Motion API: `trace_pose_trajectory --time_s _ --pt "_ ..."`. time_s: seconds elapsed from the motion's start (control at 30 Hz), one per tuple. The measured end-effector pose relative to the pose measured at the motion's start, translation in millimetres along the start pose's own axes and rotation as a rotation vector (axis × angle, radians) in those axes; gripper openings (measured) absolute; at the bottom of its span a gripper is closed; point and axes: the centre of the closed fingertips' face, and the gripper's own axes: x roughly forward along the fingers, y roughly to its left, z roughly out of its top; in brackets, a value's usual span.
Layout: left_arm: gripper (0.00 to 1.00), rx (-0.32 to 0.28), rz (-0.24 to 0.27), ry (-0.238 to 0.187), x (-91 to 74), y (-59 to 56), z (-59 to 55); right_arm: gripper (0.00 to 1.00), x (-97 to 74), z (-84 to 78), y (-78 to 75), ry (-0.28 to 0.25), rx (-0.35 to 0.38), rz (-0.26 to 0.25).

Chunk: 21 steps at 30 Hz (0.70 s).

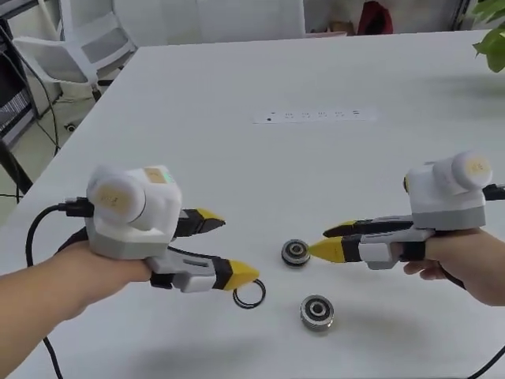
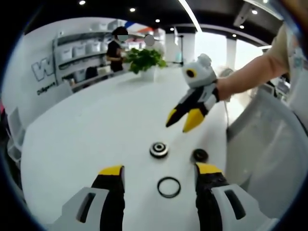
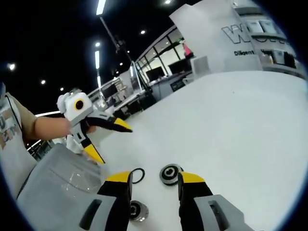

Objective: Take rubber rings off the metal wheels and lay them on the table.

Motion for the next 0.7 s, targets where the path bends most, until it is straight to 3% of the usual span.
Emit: trace_pose_trajectory --time_s 0.7 --pt "0.55 -0.004 -0.02 0.019 26.3 4.5 -1.1 0.32 11.2 -22.1 -13.5 0.064 -0.094 -0.018"
